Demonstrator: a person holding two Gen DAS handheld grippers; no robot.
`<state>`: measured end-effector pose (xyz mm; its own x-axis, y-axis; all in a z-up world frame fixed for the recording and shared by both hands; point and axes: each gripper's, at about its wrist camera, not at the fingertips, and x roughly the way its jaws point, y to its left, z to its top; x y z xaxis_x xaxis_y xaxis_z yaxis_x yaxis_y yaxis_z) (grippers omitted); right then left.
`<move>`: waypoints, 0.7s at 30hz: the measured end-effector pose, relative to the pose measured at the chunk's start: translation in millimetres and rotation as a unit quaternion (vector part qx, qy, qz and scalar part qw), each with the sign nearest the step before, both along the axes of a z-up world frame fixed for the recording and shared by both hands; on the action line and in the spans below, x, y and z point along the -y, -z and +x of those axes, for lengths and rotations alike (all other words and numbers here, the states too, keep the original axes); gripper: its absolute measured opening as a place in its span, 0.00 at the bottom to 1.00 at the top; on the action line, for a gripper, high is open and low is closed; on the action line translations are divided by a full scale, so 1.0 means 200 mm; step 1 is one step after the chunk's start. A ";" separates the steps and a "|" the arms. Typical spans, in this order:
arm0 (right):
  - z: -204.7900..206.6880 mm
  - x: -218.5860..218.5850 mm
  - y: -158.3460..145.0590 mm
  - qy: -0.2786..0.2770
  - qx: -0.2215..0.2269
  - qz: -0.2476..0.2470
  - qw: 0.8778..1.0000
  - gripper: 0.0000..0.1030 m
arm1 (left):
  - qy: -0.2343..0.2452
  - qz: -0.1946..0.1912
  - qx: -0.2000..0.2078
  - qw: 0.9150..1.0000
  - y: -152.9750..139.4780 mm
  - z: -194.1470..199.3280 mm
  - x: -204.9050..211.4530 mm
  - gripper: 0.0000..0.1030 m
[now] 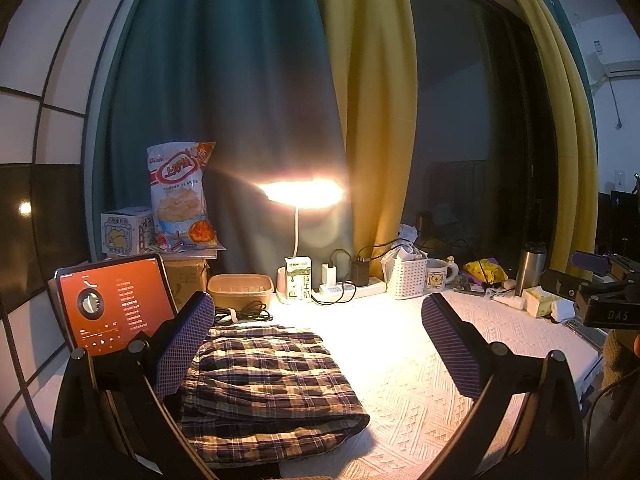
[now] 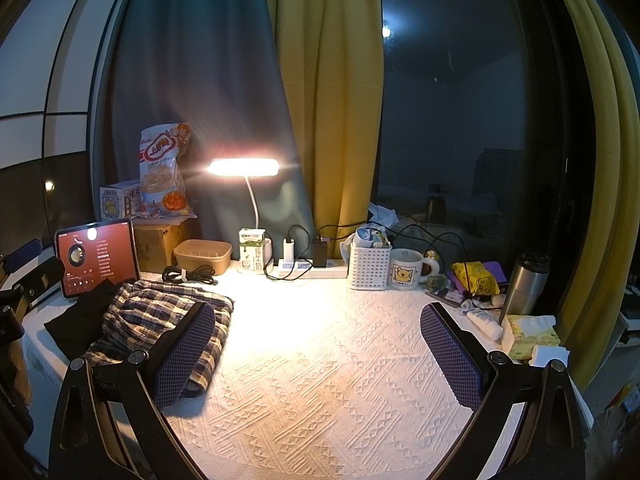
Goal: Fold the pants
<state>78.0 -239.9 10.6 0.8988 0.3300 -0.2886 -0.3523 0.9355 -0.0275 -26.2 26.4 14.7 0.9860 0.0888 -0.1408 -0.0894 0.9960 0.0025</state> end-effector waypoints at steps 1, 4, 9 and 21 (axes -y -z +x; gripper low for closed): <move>0.00 0.00 0.00 0.000 0.000 0.000 1.000 1.00 | 0.000 0.000 0.000 1.000 0.00 0.00 0.00 0.99; 0.00 0.00 0.00 -0.001 0.000 0.000 1.000 1.00 | 0.000 0.001 0.000 1.000 0.00 0.00 0.00 0.99; 0.00 0.00 0.00 -0.001 0.000 0.000 1.000 1.00 | 0.002 0.001 0.000 1.000 0.00 0.00 0.00 0.99; 0.00 0.00 0.00 0.000 0.000 0.000 1.000 1.00 | 0.007 0.001 0.000 1.000 0.00 0.01 0.00 0.99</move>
